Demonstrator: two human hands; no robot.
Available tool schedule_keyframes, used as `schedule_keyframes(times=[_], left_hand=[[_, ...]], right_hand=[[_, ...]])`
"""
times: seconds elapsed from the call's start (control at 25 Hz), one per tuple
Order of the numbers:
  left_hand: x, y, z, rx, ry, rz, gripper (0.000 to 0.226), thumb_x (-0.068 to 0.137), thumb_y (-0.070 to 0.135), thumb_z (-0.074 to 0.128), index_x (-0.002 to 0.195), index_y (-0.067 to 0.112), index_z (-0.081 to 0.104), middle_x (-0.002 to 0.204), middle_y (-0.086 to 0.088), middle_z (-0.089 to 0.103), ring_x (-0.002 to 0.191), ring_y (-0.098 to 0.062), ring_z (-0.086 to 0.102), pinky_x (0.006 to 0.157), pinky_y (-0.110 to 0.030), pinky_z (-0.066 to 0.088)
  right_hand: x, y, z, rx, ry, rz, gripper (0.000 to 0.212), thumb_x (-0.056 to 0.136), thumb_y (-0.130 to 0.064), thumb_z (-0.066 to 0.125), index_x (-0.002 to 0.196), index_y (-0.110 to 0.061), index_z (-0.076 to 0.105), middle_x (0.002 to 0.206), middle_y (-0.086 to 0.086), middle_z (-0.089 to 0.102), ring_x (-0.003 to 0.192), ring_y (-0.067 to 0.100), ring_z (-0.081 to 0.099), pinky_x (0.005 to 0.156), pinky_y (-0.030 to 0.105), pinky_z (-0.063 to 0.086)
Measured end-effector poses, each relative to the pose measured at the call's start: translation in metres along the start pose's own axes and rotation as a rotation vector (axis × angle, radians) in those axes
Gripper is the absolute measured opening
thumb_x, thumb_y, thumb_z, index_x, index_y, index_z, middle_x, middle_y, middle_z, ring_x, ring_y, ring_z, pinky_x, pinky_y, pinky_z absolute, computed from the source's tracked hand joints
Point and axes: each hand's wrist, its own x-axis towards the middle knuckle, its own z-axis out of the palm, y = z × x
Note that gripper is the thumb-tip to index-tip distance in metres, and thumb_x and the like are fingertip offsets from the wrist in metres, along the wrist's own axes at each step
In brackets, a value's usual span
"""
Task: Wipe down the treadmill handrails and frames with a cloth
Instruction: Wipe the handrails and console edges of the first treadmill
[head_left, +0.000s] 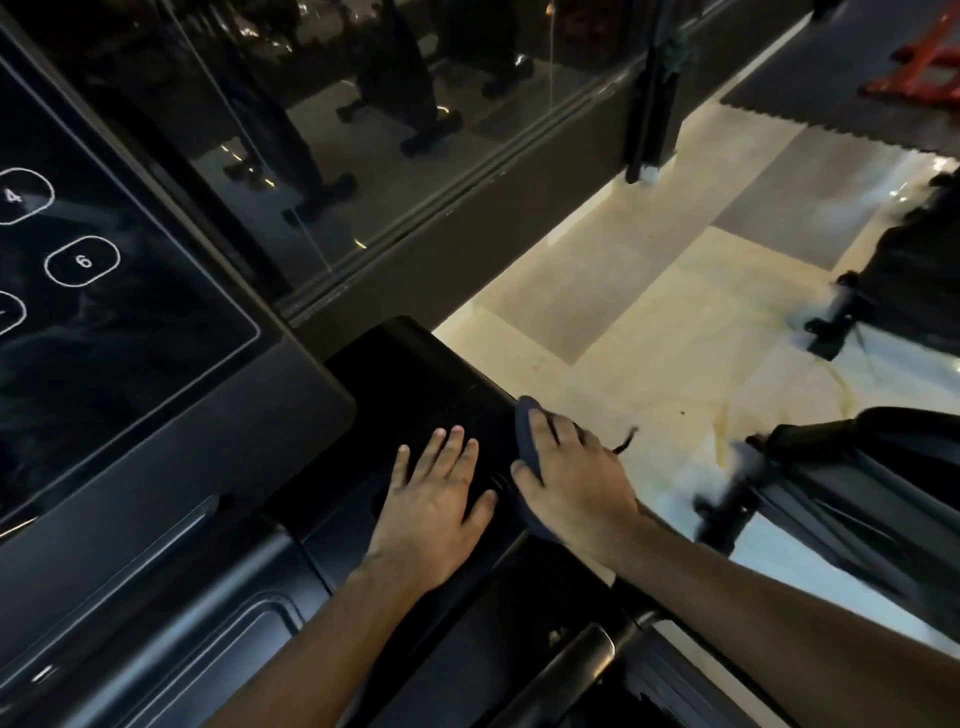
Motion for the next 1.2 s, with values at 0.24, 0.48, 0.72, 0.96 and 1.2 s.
schedule_keyframes(times=[0.24, 0.48, 0.72, 0.96, 1.2], left_hand=[[0.004, 0.011, 0.004, -0.018, -0.018, 0.108, 0.064, 0.102, 0.049, 0.025, 0.156, 0.021, 0.005, 0.165, 0.003, -0.004, 0.149, -0.010, -0.015, 0.121, -0.040, -0.010], [0.006, 0.017, 0.005, 0.022, -0.022, 0.181, 0.066, 0.102, 0.050, 0.022, 0.156, 0.018, 0.005, 0.164, 0.000, -0.005, 0.149, -0.013, -0.015, 0.121, -0.039, -0.010], [0.010, 0.024, 0.010, 0.009, -0.011, 0.260, 0.064, 0.102, 0.048, 0.024, 0.156, 0.016, 0.007, 0.165, -0.001, -0.001, 0.150, -0.015, -0.013, 0.121, -0.035, -0.010], [0.012, 0.034, 0.011, 0.035, -0.021, 0.352, 0.064, 0.103, 0.046, 0.023, 0.156, 0.014, 0.006, 0.164, -0.003, -0.001, 0.150, -0.017, -0.012, 0.122, -0.034, -0.008], [0.014, 0.038, 0.011, 0.063, -0.029, 0.379, 0.064, 0.103, 0.044, 0.025, 0.155, 0.013, 0.005, 0.164, -0.005, 0.001, 0.151, -0.018, -0.009, 0.123, -0.037, -0.003]], right_hand=[[-0.004, 0.003, -0.002, -0.003, -0.054, 0.173, 0.060, 0.094, -0.052, 0.023, 0.147, -0.026, 0.028, 0.142, 0.012, 0.043, 0.123, 0.040, 0.047, 0.098, 0.051, 0.043], [0.003, 0.039, -0.017, -0.096, -0.204, 0.127, 0.045, 0.098, -0.043, 0.027, 0.138, -0.025, 0.038, 0.142, 0.010, 0.047, 0.119, 0.038, 0.052, 0.096, 0.048, 0.046], [-0.019, 0.052, -0.012, -0.052, -0.155, 0.125, 0.046, 0.093, -0.050, 0.023, 0.133, -0.031, 0.037, 0.135, 0.010, 0.049, 0.113, 0.038, 0.054, 0.086, 0.047, 0.046], [-0.053, 0.047, 0.000, -0.154, -0.092, 0.077, 0.069, 0.090, -0.056, 0.015, 0.151, -0.026, 0.021, 0.151, 0.006, 0.034, 0.123, 0.037, 0.047, 0.097, 0.050, 0.045], [-0.067, 0.041, 0.002, -0.293, 0.033, 0.134, 0.070, 0.089, -0.057, 0.021, 0.152, -0.026, 0.022, 0.145, 0.009, 0.041, 0.123, 0.036, 0.047, 0.096, 0.051, 0.045]])
